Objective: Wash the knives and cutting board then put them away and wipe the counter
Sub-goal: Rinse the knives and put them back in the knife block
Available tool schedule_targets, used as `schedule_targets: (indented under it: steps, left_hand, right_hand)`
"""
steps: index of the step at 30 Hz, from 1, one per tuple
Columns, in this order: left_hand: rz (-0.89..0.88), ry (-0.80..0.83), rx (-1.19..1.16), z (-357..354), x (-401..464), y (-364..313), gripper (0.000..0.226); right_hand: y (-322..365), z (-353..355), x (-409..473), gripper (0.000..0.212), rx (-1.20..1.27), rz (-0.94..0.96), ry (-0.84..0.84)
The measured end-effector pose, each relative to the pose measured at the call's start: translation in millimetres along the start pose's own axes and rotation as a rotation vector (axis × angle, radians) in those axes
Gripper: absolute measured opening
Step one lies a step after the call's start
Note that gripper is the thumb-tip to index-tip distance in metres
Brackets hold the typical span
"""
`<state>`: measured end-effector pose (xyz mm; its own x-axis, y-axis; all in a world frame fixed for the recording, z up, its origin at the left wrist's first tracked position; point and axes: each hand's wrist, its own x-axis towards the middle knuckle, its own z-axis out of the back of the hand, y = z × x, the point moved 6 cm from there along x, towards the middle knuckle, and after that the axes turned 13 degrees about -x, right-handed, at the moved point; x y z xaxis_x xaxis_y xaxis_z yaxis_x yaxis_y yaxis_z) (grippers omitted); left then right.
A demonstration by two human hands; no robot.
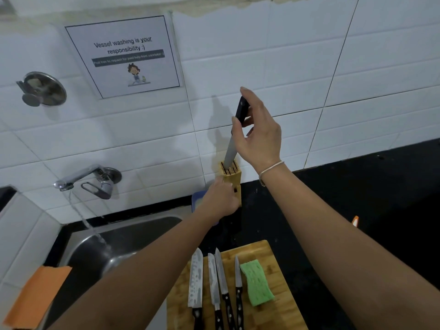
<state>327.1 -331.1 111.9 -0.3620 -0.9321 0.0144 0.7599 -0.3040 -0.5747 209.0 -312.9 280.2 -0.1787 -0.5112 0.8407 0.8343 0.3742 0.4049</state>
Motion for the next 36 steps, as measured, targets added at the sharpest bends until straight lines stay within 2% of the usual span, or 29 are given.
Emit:
schedule_targets:
  steps: [3, 8, 10, 12, 15, 17, 20, 22, 23, 26, 29, 32, 36]
  left_hand:
    - [0.024, 0.012, -0.055, 2.4, -5.0, 0.9, 0.023]
    - [0.173, -0.185, -0.103, 24.5, -14.6, 23.1, 0.016]
    - [0.212, -0.184, -0.129, 31.6, -19.0, 31.7, 0.016]
    - [0.238, -0.181, -0.138, 37.0, -22.7, 41.9, 0.017]
    - [0.256, -0.184, -0.148, 40.8, -23.8, 53.5, 0.017]
    - [0.278, -0.167, -0.158, 42.5, -29.2, 60.6, 0.014]
    - [0.356, -0.054, -0.152, 35.3, -43.2, 74.1, 0.009]
    - [0.428, 0.084, -0.137, 21.8, -59.4, 82.2, 0.013]
    - [0.468, 0.167, -0.128, 13.0, -69.9, 86.4, 0.015]
    - [0.618, 0.403, -0.128, -11.9, -110.0, 97.3, 0.013]
    - [0.735, 0.501, -0.091, -35.9, -146.3, 118.2, 0.033]
    - [0.792, 0.605, -0.039, -57.5, -172.4, 133.0, 0.046]
    - [0.879, 0.751, -0.018, -77.7, -204.5, 138.7, 0.053]
  right_hand:
    - [-1.6, -22.2, -13.8, 0.053, -0.112, 0.068, 0.134]
    - [-20.3, -63.5, -46.4, 0.052, -0.283, 0.103, 0.459]
    - [-30.4, -76.8, -61.5, 0.058, -0.333, 0.058, 0.634]
    - [-33.7, -84.1, -74.3, 0.073, -0.289, -0.016, 0.796]
    - [-32.1, -86.2, -75.5, 0.085, -0.247, -0.057, 0.81]
    - [-24.5, -82.9, -76.3, 0.087, -0.305, -0.006, 0.716]
    - [-4.0, -69.7, -92.4, 0.076, -0.274, 0.056, 0.468]
    - [9.0, -71.8, -118.5, 0.06, -0.192, 0.085, 0.481]
    - [15.0, -78.1, -135.1, 0.052, -0.161, 0.093, 0.586]
    - [28.5, -104.3, -197.8, 0.033, -0.117, 0.147, 1.099]
    - [40.7, -114.0, -255.8, 0.029, -0.132, 0.249, 1.45]
    - [43.0, -116.1, -286.1, 0.027, -0.12, 0.199, 1.557]
    - [43.8, -120.7, -300.8, 0.027, -0.111, 0.167, 1.554]
